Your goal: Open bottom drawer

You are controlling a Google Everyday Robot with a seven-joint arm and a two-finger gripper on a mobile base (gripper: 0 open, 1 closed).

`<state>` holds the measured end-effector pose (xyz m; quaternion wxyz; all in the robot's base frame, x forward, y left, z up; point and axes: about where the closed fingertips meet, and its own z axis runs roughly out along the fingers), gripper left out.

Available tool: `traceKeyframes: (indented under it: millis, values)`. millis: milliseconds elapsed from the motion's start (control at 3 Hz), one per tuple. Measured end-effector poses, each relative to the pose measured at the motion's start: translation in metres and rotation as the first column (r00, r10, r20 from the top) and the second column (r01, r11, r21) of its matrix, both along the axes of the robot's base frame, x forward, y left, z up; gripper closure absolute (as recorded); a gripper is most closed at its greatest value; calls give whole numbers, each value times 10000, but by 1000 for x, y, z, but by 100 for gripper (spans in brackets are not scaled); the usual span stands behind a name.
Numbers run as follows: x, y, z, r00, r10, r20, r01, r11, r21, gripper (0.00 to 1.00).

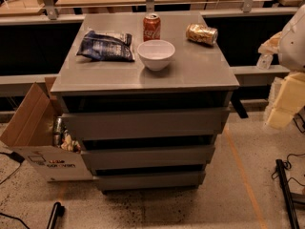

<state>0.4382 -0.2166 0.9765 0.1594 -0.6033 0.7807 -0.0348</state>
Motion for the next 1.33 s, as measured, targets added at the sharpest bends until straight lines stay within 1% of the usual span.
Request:
traceKeyframes:
  millis: [333,667,1000,1333]
  values:
    - [0,0,0,10000,0,0,0,10000,0,0]
    - [8,0,-31,9989,465,59,-466,9986,236,0]
    - [-3,0,-96,9925,1215,113,-1220,9871,1040,0]
    - [-8,-12,-121,9901,1321,468,-1365,9848,1074,0]
